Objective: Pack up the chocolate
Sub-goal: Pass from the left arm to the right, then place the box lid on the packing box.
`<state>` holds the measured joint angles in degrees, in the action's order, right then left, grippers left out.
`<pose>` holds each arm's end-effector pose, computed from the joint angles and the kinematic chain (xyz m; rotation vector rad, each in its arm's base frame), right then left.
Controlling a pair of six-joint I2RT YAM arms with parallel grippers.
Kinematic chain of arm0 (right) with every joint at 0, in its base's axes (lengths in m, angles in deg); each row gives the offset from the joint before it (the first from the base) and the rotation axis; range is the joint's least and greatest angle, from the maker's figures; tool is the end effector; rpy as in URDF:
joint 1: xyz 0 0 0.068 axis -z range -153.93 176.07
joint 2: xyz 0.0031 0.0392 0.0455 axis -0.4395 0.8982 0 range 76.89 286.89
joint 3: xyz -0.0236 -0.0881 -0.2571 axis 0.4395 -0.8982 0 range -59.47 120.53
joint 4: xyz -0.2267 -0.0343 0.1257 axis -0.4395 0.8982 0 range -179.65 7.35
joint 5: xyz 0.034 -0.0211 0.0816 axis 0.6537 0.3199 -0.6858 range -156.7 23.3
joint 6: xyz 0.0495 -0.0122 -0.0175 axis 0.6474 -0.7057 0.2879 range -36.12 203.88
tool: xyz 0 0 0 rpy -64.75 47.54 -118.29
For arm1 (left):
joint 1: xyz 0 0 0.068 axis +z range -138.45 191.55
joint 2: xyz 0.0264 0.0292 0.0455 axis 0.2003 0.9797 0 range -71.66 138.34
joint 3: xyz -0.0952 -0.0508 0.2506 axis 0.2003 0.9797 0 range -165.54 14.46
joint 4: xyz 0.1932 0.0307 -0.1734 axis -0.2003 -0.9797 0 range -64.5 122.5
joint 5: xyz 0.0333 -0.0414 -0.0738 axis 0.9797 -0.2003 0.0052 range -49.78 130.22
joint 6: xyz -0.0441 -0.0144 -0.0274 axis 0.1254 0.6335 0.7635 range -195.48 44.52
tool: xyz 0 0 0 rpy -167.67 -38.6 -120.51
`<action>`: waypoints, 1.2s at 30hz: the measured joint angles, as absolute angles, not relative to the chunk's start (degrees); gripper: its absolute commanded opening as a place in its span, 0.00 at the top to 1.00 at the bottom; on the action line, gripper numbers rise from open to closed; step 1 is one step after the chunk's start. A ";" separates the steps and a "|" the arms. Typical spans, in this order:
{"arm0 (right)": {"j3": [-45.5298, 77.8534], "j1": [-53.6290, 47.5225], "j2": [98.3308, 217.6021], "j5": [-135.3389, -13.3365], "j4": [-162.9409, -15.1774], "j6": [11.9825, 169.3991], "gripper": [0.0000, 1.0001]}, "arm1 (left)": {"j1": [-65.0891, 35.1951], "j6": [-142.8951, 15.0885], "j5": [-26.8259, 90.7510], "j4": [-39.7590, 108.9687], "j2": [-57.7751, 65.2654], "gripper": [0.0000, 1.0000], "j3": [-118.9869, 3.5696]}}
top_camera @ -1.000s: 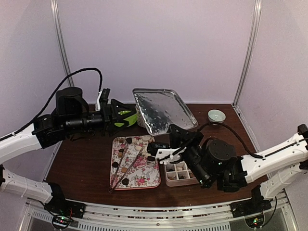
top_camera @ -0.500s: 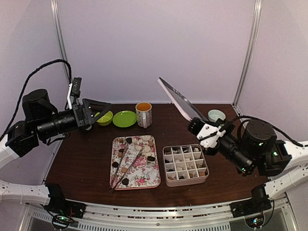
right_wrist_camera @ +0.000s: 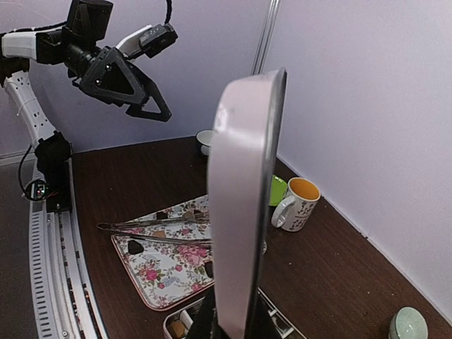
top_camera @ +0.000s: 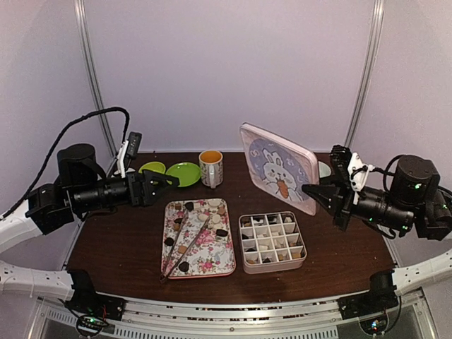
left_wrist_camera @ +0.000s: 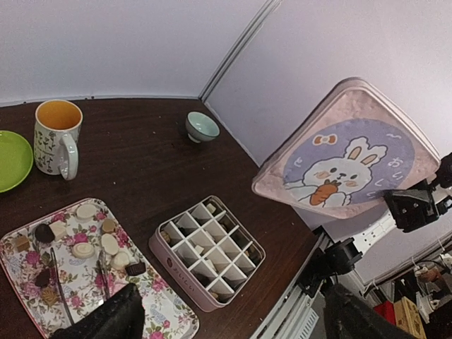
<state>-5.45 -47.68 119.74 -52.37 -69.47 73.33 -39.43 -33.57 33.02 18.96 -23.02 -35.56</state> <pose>0.0539 0.1535 0.3824 -1.0353 1.4239 0.5957 0.1198 -0.1550 0.3546 0.2552 1.9534 -1.2368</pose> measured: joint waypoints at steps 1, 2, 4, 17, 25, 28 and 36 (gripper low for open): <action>-5.37 -46.22 119.95 -55.43 -68.90 74.95 1.00 | -39.43 -33.62 32.74 19.22 -22.87 0.09 -35.56; -5.37 -44.82 120.39 -57.99 -68.40 76.57 1.00 | -39.43 -33.64 32.30 19.55 -22.65 0.09 -35.56; -5.37 -41.17 121.42 -64.00 -67.44 79.76 1.00 | -39.43 -33.64 31.47 20.36 -22.28 0.09 -35.56; -5.96 -20.10 132.15 -102.16 -71.20 102.29 1.00 | -40.04 -32.41 25.79 25.63 -17.58 0.10 -31.76; -10.85 -13.10 134.38 -114.12 -78.69 113.09 1.00 | -43.73 -30.53 25.07 26.83 -9.53 0.12 -30.97; -11.49 -12.25 135.71 -115.25 -78.41 114.36 1.00 | -44.41 -30.12 26.05 25.65 -6.54 0.12 -31.19; -13.08 -9.26 138.95 -116.69 -75.33 114.07 1.00 | -45.20 -29.14 27.91 25.23 -1.58 0.16 -32.06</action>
